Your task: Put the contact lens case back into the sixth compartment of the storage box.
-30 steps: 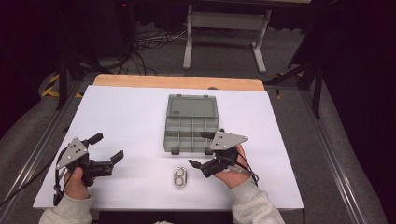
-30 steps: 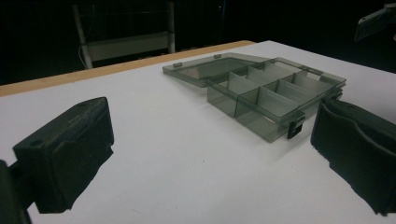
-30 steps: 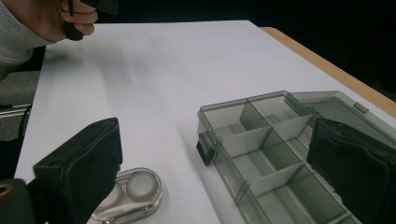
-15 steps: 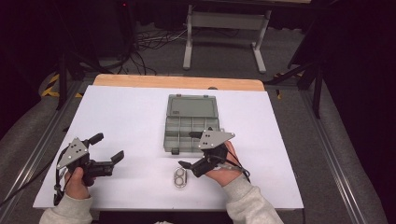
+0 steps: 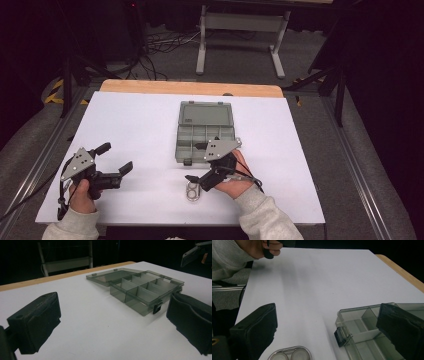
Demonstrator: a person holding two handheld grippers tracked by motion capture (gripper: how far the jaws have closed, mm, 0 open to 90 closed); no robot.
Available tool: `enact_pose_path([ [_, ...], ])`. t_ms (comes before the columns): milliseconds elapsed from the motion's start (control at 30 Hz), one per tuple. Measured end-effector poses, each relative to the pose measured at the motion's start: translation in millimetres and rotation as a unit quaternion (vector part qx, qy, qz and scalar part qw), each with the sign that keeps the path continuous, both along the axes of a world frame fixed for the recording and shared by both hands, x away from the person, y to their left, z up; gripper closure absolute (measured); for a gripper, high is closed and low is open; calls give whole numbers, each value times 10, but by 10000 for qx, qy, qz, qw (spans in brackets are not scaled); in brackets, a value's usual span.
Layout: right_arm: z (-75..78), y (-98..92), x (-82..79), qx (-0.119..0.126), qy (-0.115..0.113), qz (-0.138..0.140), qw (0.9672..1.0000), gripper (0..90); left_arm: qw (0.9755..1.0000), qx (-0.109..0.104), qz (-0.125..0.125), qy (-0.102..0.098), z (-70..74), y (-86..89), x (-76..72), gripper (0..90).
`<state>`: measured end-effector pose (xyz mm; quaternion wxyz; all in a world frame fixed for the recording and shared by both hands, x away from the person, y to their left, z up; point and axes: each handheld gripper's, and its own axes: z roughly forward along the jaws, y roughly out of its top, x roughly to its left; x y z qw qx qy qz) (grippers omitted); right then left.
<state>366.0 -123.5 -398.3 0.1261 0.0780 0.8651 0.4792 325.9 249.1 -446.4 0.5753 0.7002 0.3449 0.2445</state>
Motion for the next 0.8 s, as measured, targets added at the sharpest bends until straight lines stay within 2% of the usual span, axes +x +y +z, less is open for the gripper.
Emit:
enact_pose_path([
  [100, -10, 11, -5, -85, 39, 75, 9999, 37, 10000, 3, 2, -14, 2, 5, 1, 2],
  [200, -30, 15, -34, -322, 105, 208, 9992, 37, 10000, -8, -4, 7, 1, 2, 0, 1],
  [333, -49, 9, -38, -454, 188, 275, 9984, 38, 10000, -18, -5, 0, 2, 0, -1, 1],
  [367, -67, 11, -37, -574, 248, 304, 9976, 39, 10000, -11, -7, 2, 4, 2, -2, 2],
  [467, -81, 19, -41, -658, 286, 343, 9968, 44, 10000, 14, -9, -12, 6, 5, -1, 1],
  [500, -100, 34, -48, -785, 330, 402, 9956, 47, 10000, 14, -1, -15, 7, 7, -2, 2],
  [667, -144, 61, -53, -1003, 462, 500, 9926, 54, 10000, 8, 13, -16, 19, 23, -5, 2],
  [800, -174, 87, -59, -1169, 485, 575, 9903, 56, 10000, -7, 42, -24, 24, 31, -8, 1],
])
